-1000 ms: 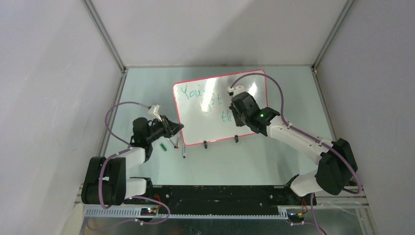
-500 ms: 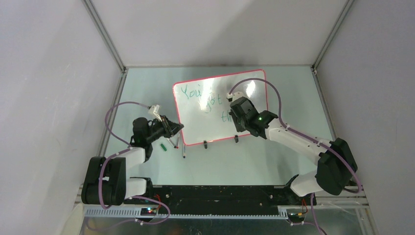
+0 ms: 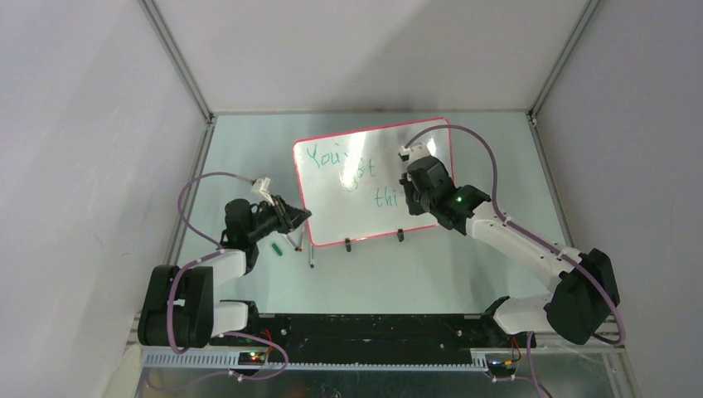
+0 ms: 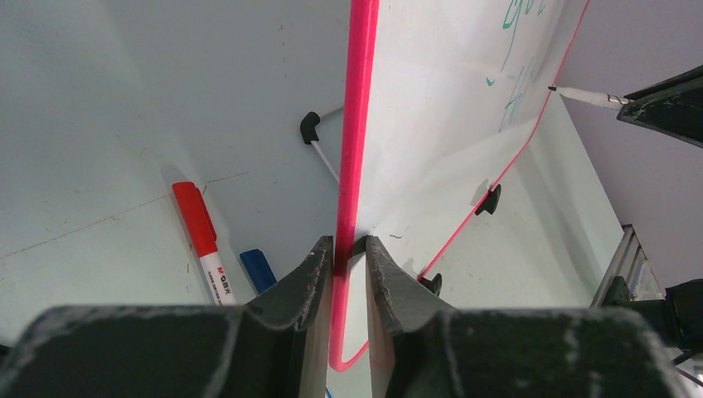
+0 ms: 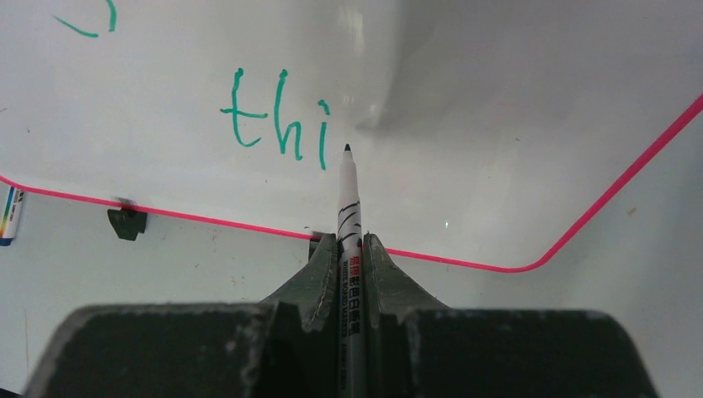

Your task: Write a sentence on the whiteboard

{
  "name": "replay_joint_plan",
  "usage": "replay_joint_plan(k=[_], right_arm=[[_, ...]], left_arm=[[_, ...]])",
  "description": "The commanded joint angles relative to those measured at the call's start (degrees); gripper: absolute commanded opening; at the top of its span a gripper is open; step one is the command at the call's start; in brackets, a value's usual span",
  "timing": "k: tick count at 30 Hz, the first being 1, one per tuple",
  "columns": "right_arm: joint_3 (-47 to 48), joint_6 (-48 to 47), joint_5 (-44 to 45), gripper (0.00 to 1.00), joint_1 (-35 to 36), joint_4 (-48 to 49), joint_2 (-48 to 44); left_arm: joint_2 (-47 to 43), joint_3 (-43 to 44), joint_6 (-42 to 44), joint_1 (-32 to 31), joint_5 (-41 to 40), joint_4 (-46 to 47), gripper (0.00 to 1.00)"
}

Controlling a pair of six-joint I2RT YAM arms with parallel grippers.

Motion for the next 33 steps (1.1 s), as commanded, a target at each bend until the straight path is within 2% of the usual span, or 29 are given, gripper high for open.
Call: replay_joint_plan(k=[1,18,33], right_arm=[[0.69,-0.23,-0.38,0.00,-0.63,2.27,-0.14],[1.83,-0.76,3.55,0.00,-1.51,3.48,2.90],[2.71,-1.12,1.30,0.00,-1.44,4.36,3.48]], left_arm=[[-0.68,0.71,0.69,0.09,-2.14,-0.12,0.23],[-0.71,0.71,0.66,0.05,-2.17,-0.10,0.23],[-0.65,0.71,0.64,0.04,-2.10,-0.03,0.23]])
